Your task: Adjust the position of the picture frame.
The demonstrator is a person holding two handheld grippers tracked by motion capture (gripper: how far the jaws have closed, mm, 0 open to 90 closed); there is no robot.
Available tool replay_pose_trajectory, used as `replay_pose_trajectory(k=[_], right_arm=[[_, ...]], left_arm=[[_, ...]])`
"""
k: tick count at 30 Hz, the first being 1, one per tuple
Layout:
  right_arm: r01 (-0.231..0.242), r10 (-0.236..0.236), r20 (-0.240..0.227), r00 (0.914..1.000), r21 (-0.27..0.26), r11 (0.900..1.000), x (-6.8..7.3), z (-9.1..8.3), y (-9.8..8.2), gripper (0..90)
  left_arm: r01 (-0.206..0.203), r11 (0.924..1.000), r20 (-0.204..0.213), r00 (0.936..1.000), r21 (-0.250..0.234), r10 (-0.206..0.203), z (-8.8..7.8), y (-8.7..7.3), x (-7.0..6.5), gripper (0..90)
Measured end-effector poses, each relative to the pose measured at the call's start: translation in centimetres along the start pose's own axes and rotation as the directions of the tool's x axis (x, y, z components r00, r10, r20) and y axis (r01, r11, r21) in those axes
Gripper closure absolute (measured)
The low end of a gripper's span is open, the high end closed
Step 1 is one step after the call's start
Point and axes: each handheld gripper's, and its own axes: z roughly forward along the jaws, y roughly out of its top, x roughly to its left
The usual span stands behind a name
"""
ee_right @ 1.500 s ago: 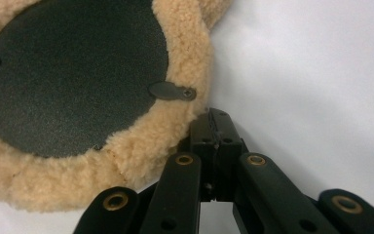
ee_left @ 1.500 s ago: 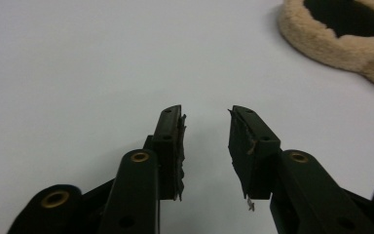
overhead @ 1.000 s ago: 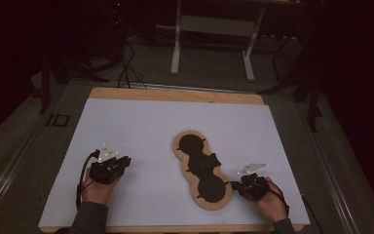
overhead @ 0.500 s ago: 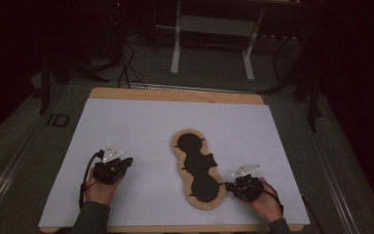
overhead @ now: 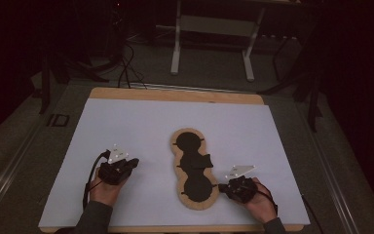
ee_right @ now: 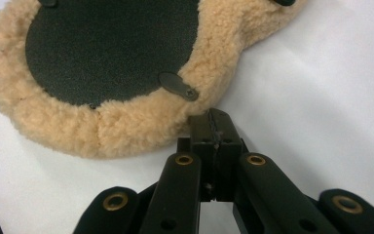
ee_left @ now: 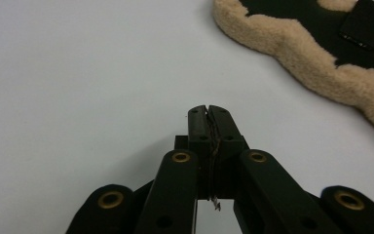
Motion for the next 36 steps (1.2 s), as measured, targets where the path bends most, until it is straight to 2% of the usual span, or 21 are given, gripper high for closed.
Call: replay_pose_trajectory(k=[3, 18, 23, 32, 36], right_arm=[[0.005, -0.005, -0.004, 1.0, -0.001, 1.0, 0.2, 0.1, 0.1, 90.0], [0.043, -0.043, -0.028, 0.9987, -0.01, 0.999, 1.3, 0.8, 0.7, 90.0], [0.061, -0.062, -0.034, 0.9975, -0.021, 0.998, 1.9, 1.2, 1.0, 90.0], [0.092, -0.093, -0.047, 0.9945, -0.025, 0.995, 2.9, 1.8, 1.7, 90.0], [0.108, -0.11, -0.061, 0.9921, -0.031, 0.994, 3.3, 2.3, 2.2, 90.0]], left_arm=[[0.004, 1.0, 0.019, 0.9998, -0.006, -0.004, -0.1, 0.0, 0.1, 86.4], [0.007, 1.0, 0.043, 0.9991, -0.005, -0.007, 0.3, 0.1, -0.1, 87.7], [-0.012, 0.9997, 0.028, 0.9995, 0.02, 0.011, 0.8, 0.2, -0.3, 89.7], [-0.01, 0.9998, 0.028, 0.9996, 0.018, 0.009, 0.6, 0.1, -0.2, 89.7], [-0.029, 0.9993, 0.025, 0.9993, 0.026, 0.028, 0.6, 0.1, -0.5, 89.7]])
